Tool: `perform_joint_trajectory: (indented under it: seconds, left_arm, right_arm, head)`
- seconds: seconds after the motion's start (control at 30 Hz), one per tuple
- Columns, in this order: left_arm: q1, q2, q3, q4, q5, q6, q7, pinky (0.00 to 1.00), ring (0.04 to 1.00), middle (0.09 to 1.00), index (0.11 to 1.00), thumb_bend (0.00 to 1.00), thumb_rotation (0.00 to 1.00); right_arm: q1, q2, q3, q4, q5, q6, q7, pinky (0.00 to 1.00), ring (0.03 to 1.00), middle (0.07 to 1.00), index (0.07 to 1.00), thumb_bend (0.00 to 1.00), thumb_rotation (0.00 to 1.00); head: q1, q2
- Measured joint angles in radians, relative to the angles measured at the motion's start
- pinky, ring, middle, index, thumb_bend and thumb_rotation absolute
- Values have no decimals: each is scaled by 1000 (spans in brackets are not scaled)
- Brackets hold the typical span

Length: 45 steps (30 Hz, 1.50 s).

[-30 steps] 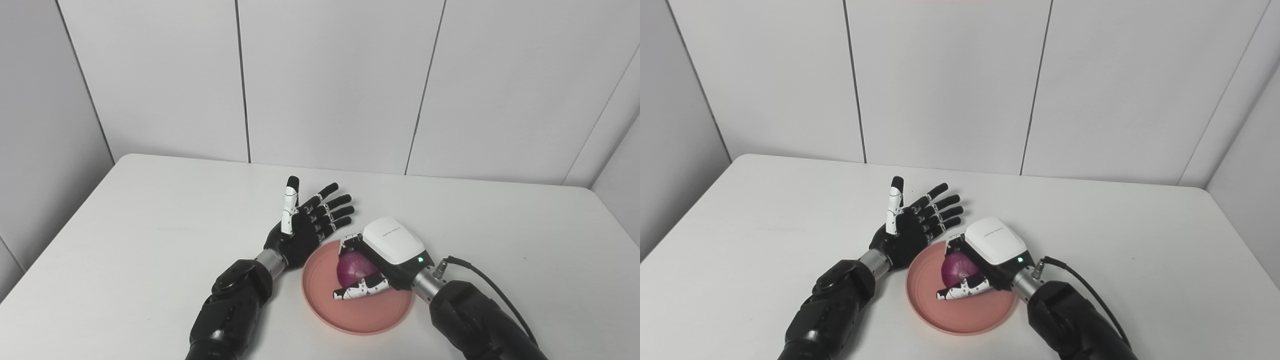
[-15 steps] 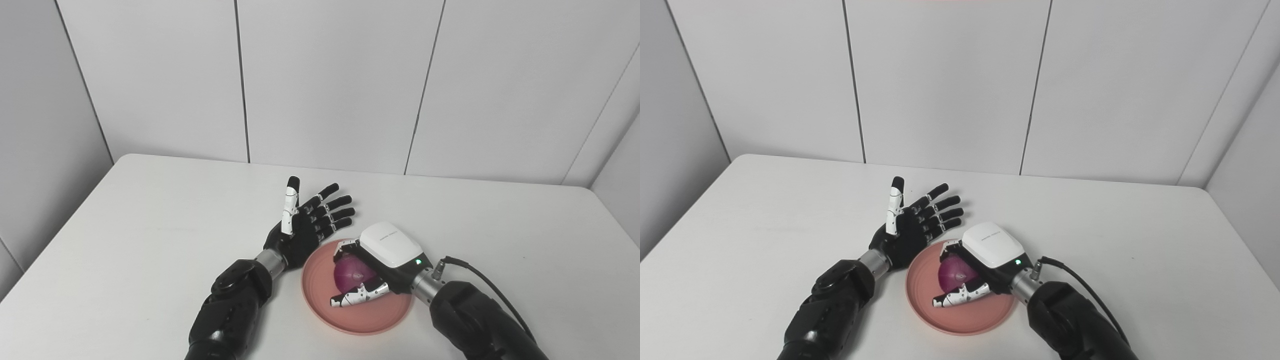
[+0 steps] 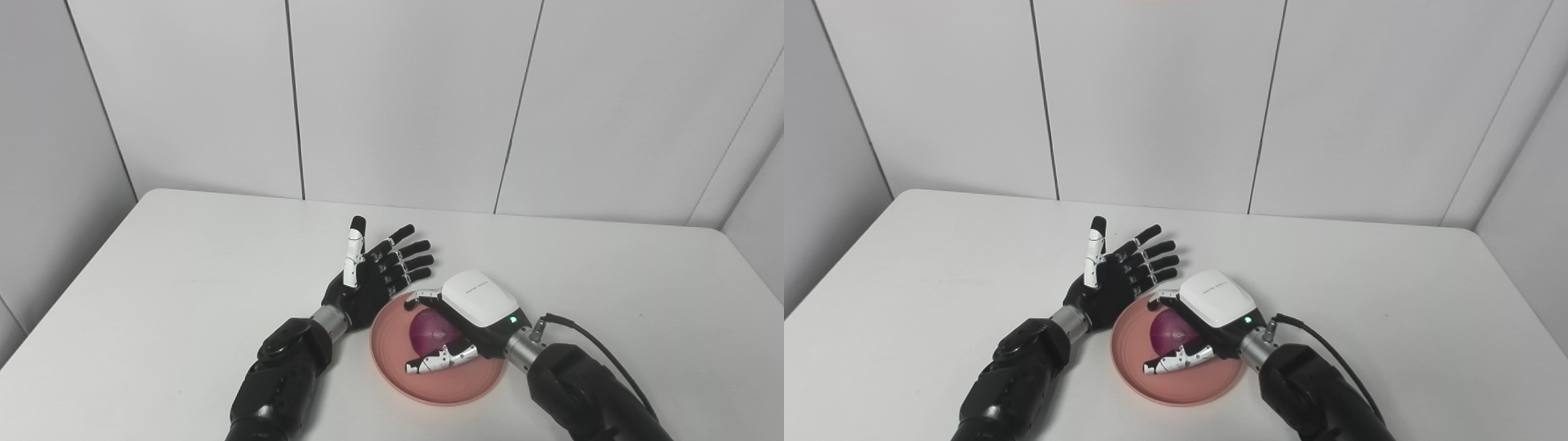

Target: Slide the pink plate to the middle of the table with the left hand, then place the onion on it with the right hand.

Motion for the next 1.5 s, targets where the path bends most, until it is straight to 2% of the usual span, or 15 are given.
perform_joint_trajectory:
  seconds: [0.1,0.13,0.17,0.2,0.27,0.33,0.6,0.93,1.07,1.13,1.2,1.23,1.3,1.4,1.5]
  left_arm:
    - [0,0,1,0,0,0,0,818,764,775,895,856,984]
    - [0,-1,2,1,0,0,0,815,761,779,891,858,984]
    - [0,-1,2,1,0,0,0,814,760,780,889,859,984]
    - [-1,0,2,1,0,0,0,826,762,785,891,859,989]
    - [-1,0,1,2,0,0,0,851,763,789,889,858,993]
    - [-3,0,1,5,0,0,-1,856,764,785,884,857,993]
    - [-5,1,1,8,0,0,-1,842,763,770,897,857,1000]
    - [-12,3,-1,18,0,0,-1,802,759,768,894,857,993]
    - [-16,2,-1,23,0,0,-1,833,767,772,893,860,990]
    - [-19,3,-1,28,0,0,-1,849,772,776,892,868,984]
    - [-20,2,1,29,0,0,-1,851,781,782,892,870,973]
    - [-19,2,2,29,0,0,-1,855,779,777,895,866,968]
    - [-13,1,3,13,1,-1,5,845,780,777,898,865,963]
    - [24,-11,6,-50,21,-7,46,816,797,794,893,898,921]
    - [61,-19,7,-103,50,-43,88,857,838,838,904,903,918]
  right_arm:
    - [5,-1,-1,5,-3,-1,-25,377,454,567,709,865,924]
    - [6,-1,-1,6,-3,-1,-33,464,521,601,710,920,969]
    - [6,-1,-1,8,-3,-2,-38,494,544,612,711,938,985]
    - [6,-2,-1,11,-2,-3,-41,576,610,657,717,976,994]
    - [6,-5,-2,16,2,-12,-56,654,678,713,731,998,1000]
    - [6,-9,-5,16,11,-22,-62,676,699,737,742,1000,1000]
    - [7,-16,-29,-12,64,-31,-55,674,710,753,759,1000,1000]
    - [7,-22,-56,-132,114,-31,3,668,710,749,763,1000,1000]
    - [7,-21,-79,-179,136,-31,10,669,704,745,757,1000,1000]
    - [8,-18,-101,-191,163,-31,9,664,716,758,759,1000,1000]
    - [19,-3,-145,-198,241,-31,8,667,762,798,787,1000,1000]
    - [28,11,-171,-197,292,-30,5,711,814,843,825,1000,1000]
    - [52,41,-222,-169,411,-30,4,759,850,870,853,1000,1000]
    - [115,103,-321,-93,604,-22,-1,912,929,922,921,989,1000]
    - [167,142,-386,-48,696,26,-22,987,985,958,961,997,1000]
  head:
    - [2,-2]
    - [2,-2]
    - [2,-3]
    - [2,-3]
    - [2,-8]
    - [0,-9]
    - [-2,-12]
    - [-2,-15]
    - [2,-17]
    - [2,-18]
    - [2,-23]
    - [0,-23]
    - [-2,-23]
    - [-3,-23]
    - [-3,-23]
